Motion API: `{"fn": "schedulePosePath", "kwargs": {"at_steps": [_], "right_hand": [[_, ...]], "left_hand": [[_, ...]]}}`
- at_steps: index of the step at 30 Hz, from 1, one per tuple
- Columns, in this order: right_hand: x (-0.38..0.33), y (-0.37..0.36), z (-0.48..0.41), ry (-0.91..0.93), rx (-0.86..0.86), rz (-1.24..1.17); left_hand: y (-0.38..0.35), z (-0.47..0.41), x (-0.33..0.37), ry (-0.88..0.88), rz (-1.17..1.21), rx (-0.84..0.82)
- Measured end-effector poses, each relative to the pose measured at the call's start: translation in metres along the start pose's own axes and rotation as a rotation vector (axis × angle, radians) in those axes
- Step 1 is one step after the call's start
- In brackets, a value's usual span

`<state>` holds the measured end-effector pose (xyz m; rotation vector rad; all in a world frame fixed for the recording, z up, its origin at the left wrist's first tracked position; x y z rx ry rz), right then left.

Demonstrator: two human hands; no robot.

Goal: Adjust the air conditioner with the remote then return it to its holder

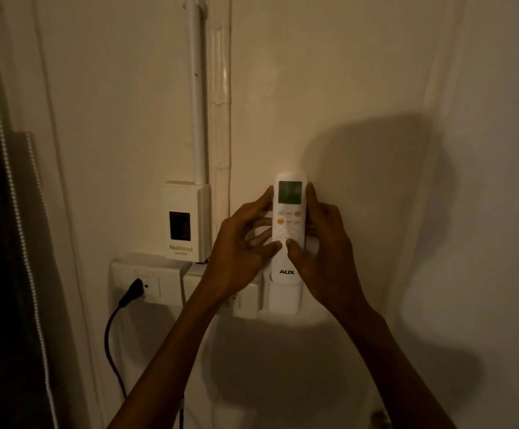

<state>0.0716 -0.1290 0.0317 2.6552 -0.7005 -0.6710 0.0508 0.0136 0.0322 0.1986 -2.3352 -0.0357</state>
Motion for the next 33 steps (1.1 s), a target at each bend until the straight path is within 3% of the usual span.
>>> {"fn": "schedulePosePath", "kwargs": {"at_steps": [9,26,30,33], "right_hand": [[0.009,-0.006,0.009,0.004,0.025,0.033],[0.017,-0.014,0.051,-0.152,0.029,-0.054],[0.010,-0.004,0.055,-0.189,0.006,-0.074],[0.004,0.008,0.055,-0.241,-0.002,-0.063]], "left_hand": [[-0.003,0.006,-0.008,-0.058,-0.045,0.017],[-0.008,0.037,-0.016,0.055,-0.009,0.043],[0.003,0.045,-0.007,-0.020,-0.207,0.067],[0.010,0.053,0.007,-0.003,-0.212,0.144]]}}
Point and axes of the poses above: each hand's wrist, its own z-axis away from the middle knuckle, its own y-axis out of the back of the hand, x = y × z, the point moved 2 cm from there along -z, towards the middle knuckle, and after that the axes turned 8 degrees about z, right-handed, at the moved point
